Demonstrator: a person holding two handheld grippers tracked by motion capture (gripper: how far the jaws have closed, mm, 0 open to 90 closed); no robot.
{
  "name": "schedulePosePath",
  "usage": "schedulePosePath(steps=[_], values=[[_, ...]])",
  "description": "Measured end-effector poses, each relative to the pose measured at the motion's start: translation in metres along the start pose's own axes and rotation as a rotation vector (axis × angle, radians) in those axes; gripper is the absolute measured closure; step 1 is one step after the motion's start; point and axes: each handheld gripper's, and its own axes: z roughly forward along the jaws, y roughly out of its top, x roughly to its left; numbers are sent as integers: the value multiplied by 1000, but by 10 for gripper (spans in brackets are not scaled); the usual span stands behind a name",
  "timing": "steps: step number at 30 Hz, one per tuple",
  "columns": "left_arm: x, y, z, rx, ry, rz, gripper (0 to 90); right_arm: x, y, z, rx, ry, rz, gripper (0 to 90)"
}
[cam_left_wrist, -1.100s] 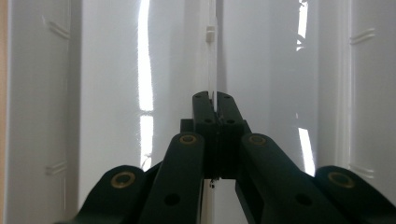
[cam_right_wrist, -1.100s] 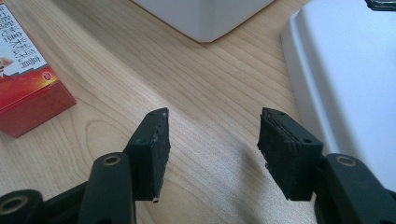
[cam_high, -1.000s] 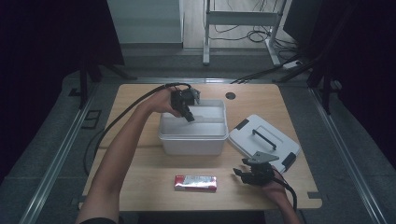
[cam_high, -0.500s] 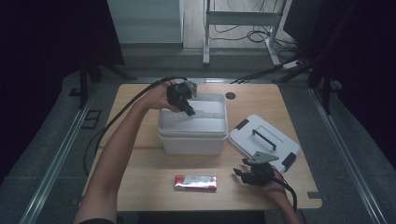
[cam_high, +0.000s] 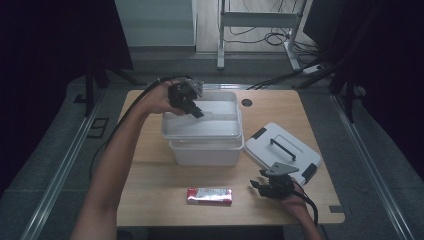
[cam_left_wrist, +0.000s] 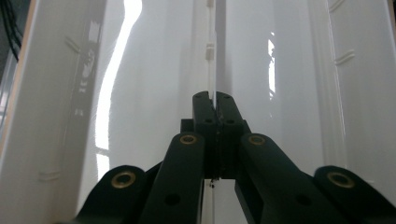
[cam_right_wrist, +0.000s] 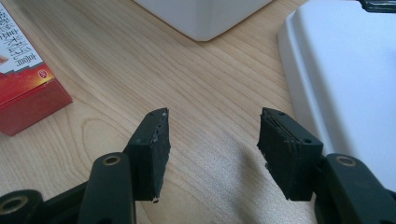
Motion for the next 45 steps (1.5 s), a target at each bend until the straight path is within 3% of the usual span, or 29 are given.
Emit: schedulePosePath(steps=[8, 17, 20, 22, 29, 32, 39, 45], values=[[-10, -22, -21, -8, 31, -31, 899, 0, 0, 0, -2, -3, -4, 424], [-21, -70, -47, -8, 95, -112, 900, 0, 1, -2, -8, -6, 2, 424], [-23, -79, -52, -10, 102, -130, 900, 0, 1, -2, -8, -5, 3, 424], [-27, -93, -57, -20, 117, -164, 899, 0, 1, -2, -7, -3, 4, 424], [-32, -124, -61, -21, 132, -217, 899, 0, 1, -1, -3, -3, 0, 424], [-35, -148, -64, -27, 142, -261, 900, 1, 1, 0, 1, -2, 1, 424], [-44, -186, -73, -34, 152, -321, 899, 1, 1, 1, 7, -4, 5, 424], [-51, -209, -74, -46, 167, -376, 900, 2, 1, 3, 9, -4, -2, 423]])
